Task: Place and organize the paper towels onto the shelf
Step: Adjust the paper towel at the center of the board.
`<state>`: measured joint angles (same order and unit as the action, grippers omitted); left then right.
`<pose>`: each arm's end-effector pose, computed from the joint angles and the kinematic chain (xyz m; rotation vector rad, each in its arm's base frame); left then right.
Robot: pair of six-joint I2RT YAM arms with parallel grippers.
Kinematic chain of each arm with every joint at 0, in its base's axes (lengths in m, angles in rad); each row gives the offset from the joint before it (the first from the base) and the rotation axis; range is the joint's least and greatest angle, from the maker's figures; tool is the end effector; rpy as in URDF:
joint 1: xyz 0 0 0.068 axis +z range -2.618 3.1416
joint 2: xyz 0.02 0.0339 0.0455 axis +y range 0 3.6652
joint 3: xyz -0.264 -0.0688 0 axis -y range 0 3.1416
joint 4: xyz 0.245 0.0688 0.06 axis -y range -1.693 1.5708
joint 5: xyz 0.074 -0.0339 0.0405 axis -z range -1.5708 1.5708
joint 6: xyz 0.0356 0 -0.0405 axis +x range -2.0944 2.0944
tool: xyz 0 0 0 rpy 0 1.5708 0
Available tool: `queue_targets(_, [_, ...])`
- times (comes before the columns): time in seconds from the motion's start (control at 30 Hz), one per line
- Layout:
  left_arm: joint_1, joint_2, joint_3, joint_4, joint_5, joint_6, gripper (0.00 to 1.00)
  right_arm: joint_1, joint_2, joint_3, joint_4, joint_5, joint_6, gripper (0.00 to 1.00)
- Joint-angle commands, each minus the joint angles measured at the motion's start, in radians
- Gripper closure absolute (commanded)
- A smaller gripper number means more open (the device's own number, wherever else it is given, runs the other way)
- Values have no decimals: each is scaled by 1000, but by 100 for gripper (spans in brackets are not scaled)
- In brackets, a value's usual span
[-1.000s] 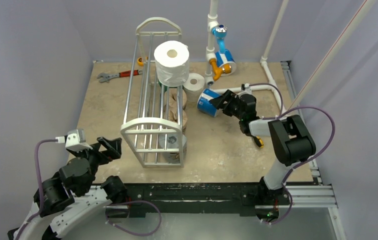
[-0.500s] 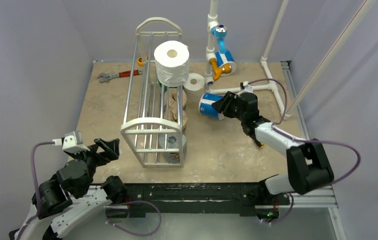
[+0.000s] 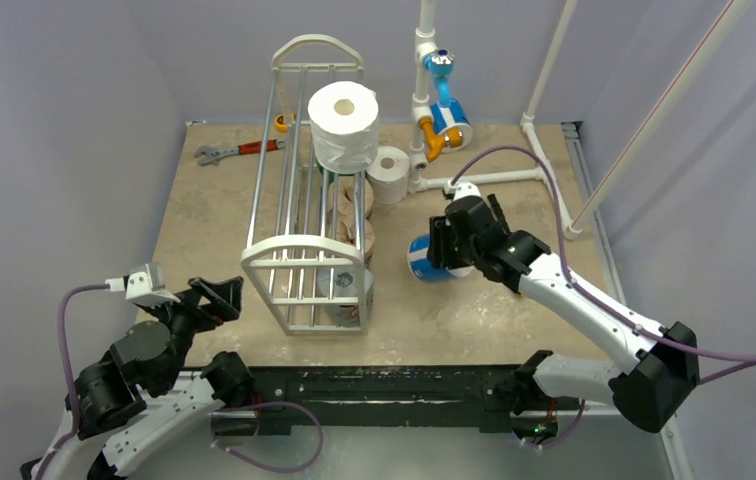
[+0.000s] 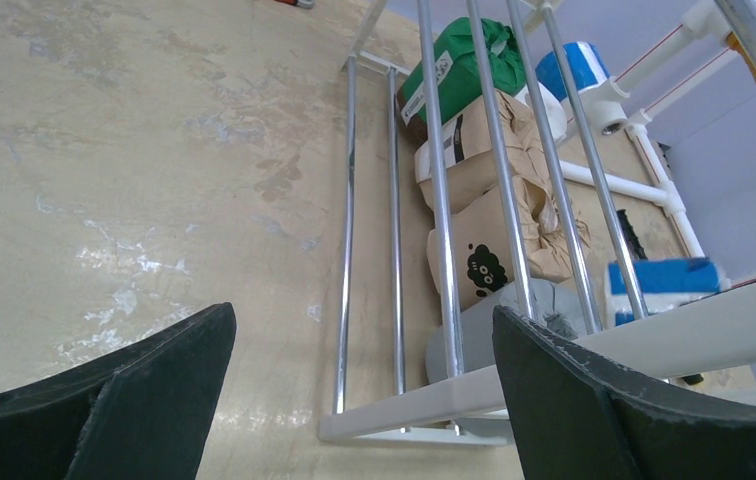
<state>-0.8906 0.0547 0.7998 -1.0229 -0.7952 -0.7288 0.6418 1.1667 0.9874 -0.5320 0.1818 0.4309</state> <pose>0.0141 0.0230 0.3110 -0.4000 1.7393 -0.4369 0.2045 0.1448 0.3004 -0.1460 2.2888 0.3571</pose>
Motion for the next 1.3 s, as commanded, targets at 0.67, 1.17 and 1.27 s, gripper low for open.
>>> queue_targets(0.67, [-2,38,-35,79,49,-38,0,120,-80,78,-265,188,83,13])
queue_targets(1.17, [-2,24,-53,97,82,-49,0,-254,-200,-233,-64,-158,224,21])
queue_targets(1.27, [-2,12,-57,94,79,-47,0,-254,-189,-277,-20,-170,245,23])
